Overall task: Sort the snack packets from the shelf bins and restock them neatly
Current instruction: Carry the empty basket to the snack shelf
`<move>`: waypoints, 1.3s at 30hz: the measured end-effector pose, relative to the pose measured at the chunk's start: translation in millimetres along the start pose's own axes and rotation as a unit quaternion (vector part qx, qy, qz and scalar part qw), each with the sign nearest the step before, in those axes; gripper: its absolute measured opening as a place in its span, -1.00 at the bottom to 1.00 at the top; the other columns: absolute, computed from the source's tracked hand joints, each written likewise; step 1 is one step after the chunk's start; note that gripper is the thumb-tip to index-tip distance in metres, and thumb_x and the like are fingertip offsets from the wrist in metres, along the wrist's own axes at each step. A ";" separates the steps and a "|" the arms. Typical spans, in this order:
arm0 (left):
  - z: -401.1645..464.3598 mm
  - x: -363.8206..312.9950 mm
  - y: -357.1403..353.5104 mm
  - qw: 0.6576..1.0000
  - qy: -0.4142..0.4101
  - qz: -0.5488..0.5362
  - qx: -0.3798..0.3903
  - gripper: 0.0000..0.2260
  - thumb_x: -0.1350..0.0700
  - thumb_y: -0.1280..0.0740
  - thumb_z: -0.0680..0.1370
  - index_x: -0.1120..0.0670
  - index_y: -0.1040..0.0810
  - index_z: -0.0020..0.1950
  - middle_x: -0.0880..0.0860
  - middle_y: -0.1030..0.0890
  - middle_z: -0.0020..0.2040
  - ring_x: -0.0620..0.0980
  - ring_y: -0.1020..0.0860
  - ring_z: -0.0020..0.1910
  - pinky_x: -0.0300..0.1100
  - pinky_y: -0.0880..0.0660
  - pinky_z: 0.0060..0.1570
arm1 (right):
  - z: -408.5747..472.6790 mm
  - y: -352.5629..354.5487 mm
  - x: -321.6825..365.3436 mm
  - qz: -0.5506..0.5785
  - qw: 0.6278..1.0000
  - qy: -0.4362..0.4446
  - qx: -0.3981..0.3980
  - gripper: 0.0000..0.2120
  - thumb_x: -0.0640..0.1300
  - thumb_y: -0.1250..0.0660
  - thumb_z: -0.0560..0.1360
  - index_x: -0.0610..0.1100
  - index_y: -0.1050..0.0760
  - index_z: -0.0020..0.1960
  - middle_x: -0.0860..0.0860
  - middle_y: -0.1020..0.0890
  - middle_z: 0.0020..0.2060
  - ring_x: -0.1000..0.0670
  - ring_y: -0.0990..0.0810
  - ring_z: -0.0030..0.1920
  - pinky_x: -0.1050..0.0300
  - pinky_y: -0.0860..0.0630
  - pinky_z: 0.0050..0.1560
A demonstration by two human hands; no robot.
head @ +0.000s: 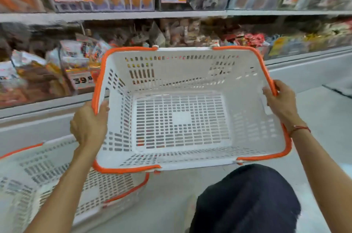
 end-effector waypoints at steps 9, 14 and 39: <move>6.3 -25.2 -129.9 0.995 -0.008 0.035 0.093 -0.60 -0.22 -0.19 0.55 0.06 -0.63 0.01 0.16 -0.68 -0.06 0.26 -0.59 -0.01 0.06 -0.47 0.04 | 22.2 -28.6 -128.8 -0.054 0.995 -0.082 0.024 -0.54 0.17 -0.13 0.40 -0.20 -0.50 -0.02 -0.28 -0.60 -0.24 -0.32 -0.57 -0.17 -0.15 -0.51 -0.06; -41.2 34.3 -179.3 0.983 0.039 0.114 0.138 -0.66 -0.08 -0.21 0.61 0.18 -0.55 0.12 0.27 -0.60 0.11 0.33 -0.52 0.10 0.09 -0.39 0.08 | 2.7 -103.8 -170.3 -0.070 0.984 -0.140 0.089 -0.63 -0.01 -0.19 0.47 -0.21 -0.49 0.17 -0.25 -0.61 0.00 -0.29 -0.55 0.03 -0.08 -0.45 0.00; -58.2 160.1 -189.4 0.972 0.176 0.080 0.134 -0.63 0.00 -0.16 0.65 -0.02 -0.33 0.46 0.06 -0.53 0.31 0.19 -0.54 0.19 0.15 -0.49 0.14 | -11.1 -303.6 -135.1 -0.267 0.923 -0.056 0.271 -0.54 -0.21 -0.27 0.53 -0.32 -0.24 0.36 -0.33 -0.45 0.18 -0.36 -0.45 0.16 -0.25 -0.42 0.11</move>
Point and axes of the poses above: each hand's wrist, its own z-axis towards the middle knuckle, its own y-axis out of the back of the hand, x = y × z, the point moved 7 cm from there along z, towards the middle knuckle
